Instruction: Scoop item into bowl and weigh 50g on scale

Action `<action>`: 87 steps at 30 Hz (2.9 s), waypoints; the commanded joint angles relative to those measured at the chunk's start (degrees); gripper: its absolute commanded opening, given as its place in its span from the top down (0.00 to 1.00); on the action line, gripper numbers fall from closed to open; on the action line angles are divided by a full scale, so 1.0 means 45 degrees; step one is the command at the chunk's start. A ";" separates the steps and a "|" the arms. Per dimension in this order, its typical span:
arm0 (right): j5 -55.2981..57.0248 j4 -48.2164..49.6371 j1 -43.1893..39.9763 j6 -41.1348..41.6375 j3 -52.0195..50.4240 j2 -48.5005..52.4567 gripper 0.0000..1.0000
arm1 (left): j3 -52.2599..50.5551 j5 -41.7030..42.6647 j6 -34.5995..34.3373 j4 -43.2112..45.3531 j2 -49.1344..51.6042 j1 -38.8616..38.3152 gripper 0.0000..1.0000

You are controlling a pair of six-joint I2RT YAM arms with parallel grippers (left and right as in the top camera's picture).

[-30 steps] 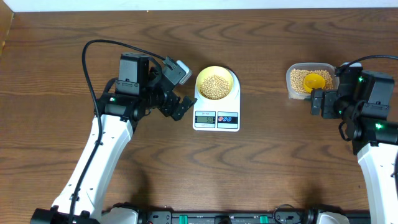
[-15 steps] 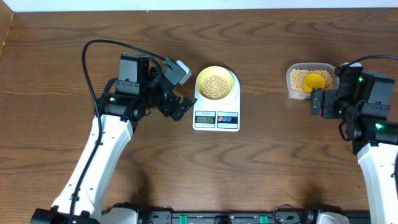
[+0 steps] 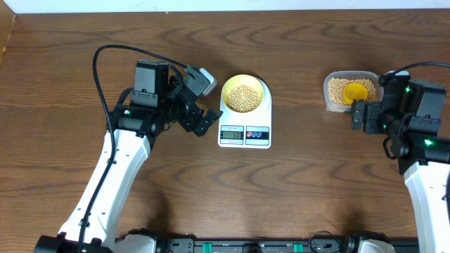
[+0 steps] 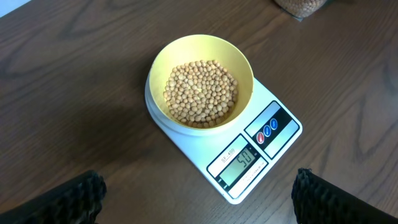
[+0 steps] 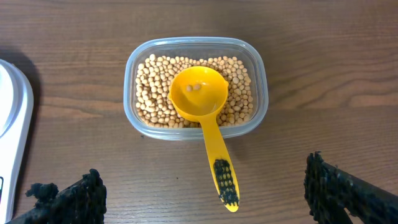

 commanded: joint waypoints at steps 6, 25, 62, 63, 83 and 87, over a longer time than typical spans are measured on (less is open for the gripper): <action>0.0146 -0.0024 -0.0039 -0.0185 0.0253 -0.0136 0.01 | -0.0097 0.0165 -0.0053 0.0010 -0.0141 0.0029 0.02; 0.0141 -0.0024 -0.0039 -0.0185 0.0253 -0.0136 0.01 | -0.0097 0.0165 -0.0053 0.0010 -0.0141 0.0029 0.02; 0.0146 -0.0024 -0.0039 -0.0185 0.0253 -0.0136 0.01 | -0.0102 0.0165 -0.0053 0.0005 -0.0165 0.0029 0.03; 0.0141 -0.0024 -0.0039 -0.0185 0.0253 -0.0136 0.01 | -0.0102 0.0165 -0.0053 0.0010 -0.0165 0.0029 0.02; 0.0141 -0.0024 -0.0039 -0.0185 0.0253 -0.0136 0.01 | -0.4915 -0.1209 -0.2749 0.2715 -0.4357 0.0029 0.02; 0.0146 -0.0024 -0.0039 -0.0185 0.0253 -0.0136 0.01 | -0.6504 -0.2050 -0.4104 0.3249 -0.6232 0.0029 0.03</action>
